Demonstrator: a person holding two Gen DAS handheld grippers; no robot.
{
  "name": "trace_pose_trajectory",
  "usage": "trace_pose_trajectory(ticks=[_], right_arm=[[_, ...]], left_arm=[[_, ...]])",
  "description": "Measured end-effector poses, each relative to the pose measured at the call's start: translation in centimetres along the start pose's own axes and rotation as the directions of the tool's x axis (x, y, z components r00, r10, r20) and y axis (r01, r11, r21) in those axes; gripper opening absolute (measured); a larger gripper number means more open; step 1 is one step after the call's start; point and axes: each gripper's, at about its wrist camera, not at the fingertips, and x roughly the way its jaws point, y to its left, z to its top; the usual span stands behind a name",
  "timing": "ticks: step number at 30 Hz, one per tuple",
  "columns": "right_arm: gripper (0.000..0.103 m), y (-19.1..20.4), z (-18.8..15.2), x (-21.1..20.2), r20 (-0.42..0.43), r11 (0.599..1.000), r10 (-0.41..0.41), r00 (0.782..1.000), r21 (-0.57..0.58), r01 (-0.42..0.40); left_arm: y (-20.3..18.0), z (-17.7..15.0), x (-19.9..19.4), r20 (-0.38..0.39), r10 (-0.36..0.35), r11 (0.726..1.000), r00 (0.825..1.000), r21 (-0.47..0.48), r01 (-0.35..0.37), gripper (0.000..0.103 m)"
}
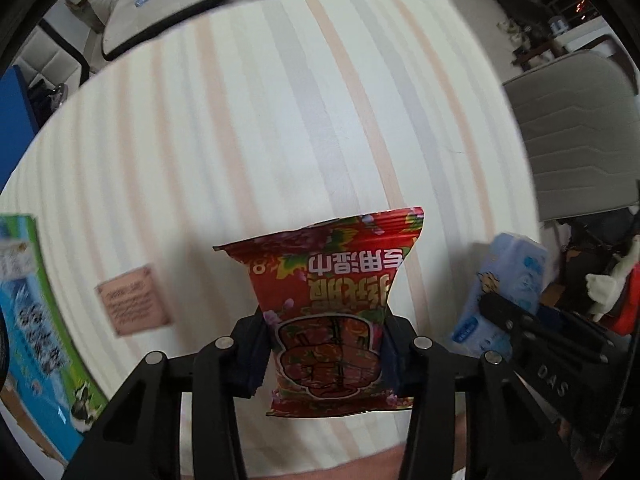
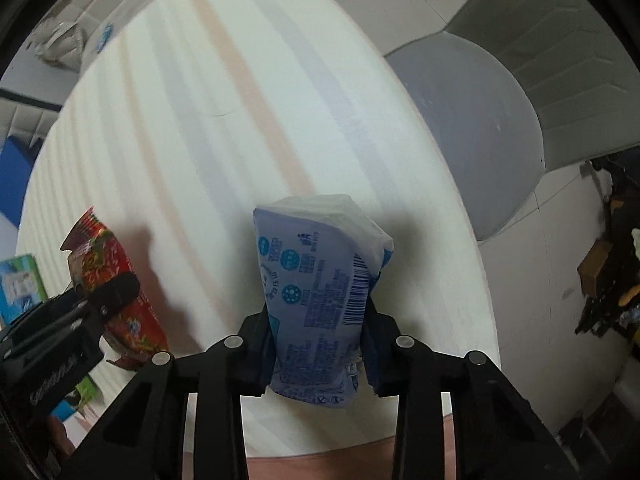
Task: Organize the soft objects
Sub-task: 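Carry both items into the box, lower them in and open both tools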
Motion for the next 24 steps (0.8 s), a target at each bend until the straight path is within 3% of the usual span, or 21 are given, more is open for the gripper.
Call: trace_pose_trajectory(ticks=[6, 9, 13, 19, 21, 24], right_arm=[[0.037, 5.8, -5.1, -6.3, 0.072, 0.987, 0.133, 0.988, -0.102, -0.126], [0.037, 10.4, -8.3, -9.5, 0.093, 0.964, 0.217, 0.972, -0.178, -0.198], [0.037, 18.7, -12.9, -12.6, 0.084, 0.916, 0.299, 0.951, -0.303, -0.261], [0.037, 33.4, -18.9, -13.4, -0.012, 0.824, 0.387, 0.922, -0.444, -0.352], [0.037, 38.9, -20.4, -12.4, -0.068, 0.795, 0.408, 0.910, -0.464, -0.391], [0.037, 44.0, -22.3, -9.7, -0.104, 0.778, 0.396, 0.912, -0.490, -0.394]], left_arm=[[6.1, -5.2, -8.8, 0.119, -0.070, 0.997, 0.990, -0.010, 0.072, 0.042], [10.4, -8.4, -13.1, 0.187, -0.039, 0.999, 0.982, -0.021, 0.043, 0.042], [19.3, -13.1, -17.7, 0.239, 0.027, 0.997, 0.971, -0.073, -0.009, 0.042], [33.0, -17.7, -20.0, 0.222, 0.133, 0.974, 0.966, -0.210, -0.086, 0.042], [36.7, -18.2, -19.7, 0.196, 0.160, 0.964, 0.968, -0.243, -0.110, 0.042], [41.6, -18.3, -18.2, 0.148, 0.186, 0.950, 0.971, -0.279, -0.140, 0.042]])
